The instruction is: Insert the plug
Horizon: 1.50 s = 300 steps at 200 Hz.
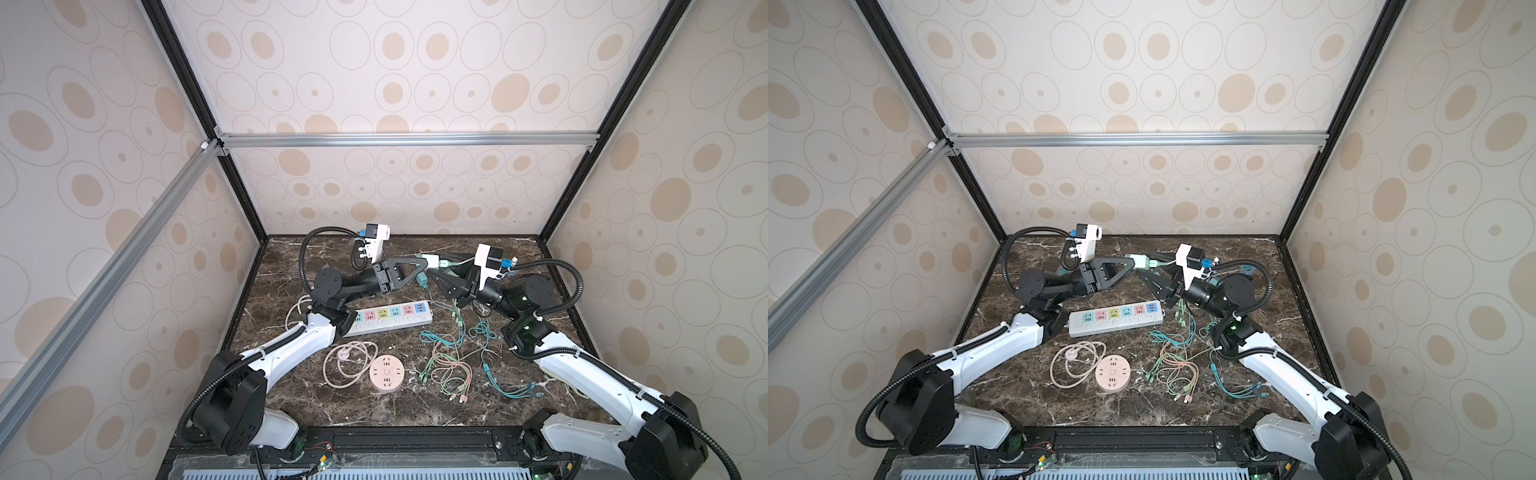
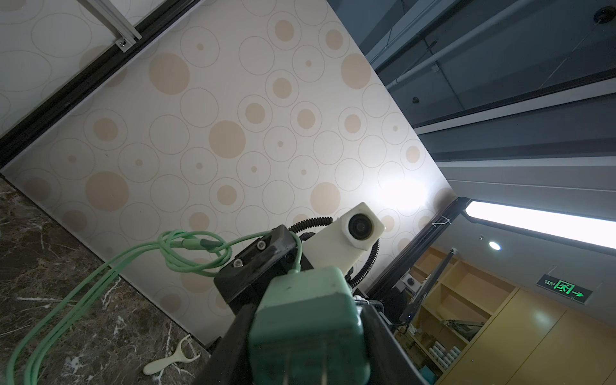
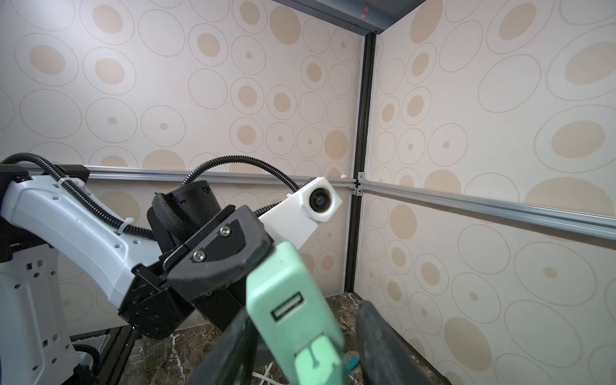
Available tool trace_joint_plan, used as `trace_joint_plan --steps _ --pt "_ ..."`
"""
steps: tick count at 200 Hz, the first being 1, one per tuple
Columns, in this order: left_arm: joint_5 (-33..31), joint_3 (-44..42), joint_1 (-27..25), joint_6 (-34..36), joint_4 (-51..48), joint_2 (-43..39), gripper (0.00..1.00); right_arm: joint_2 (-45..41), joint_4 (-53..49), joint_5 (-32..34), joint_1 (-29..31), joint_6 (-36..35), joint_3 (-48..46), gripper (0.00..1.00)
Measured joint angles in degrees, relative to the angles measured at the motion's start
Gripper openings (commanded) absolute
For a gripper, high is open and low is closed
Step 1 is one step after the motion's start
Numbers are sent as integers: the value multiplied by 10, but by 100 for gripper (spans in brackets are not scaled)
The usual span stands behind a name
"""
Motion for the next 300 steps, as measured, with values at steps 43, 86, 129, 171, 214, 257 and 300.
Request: trace_joint_plan --steps 43,86,129,171,214,257,300 --pt "0 -2 1 -11 10 2 12 8 1 -15 0 0 7 42" --pt "0 -2 2 -25 21 6 13 10 -1 -26 0 -6 8 35" --pt "1 -2 2 -41 24 8 14 9 -12 -35 -3 -20 11 33" --pt "2 -2 2 -51 26 10 16 9 -35 -40 -5 -45 19 30" --pt "2 -6 3 -54 23 10 25 8 -46 -40 -6 -57 19 25" --pt "1 -15 3 -57 23 10 43 4 -68 -40 -6 -69 19 20" --pt "2 -33 19 -58 23 10 57 -3 -117 -35 -5 -82 19 17"
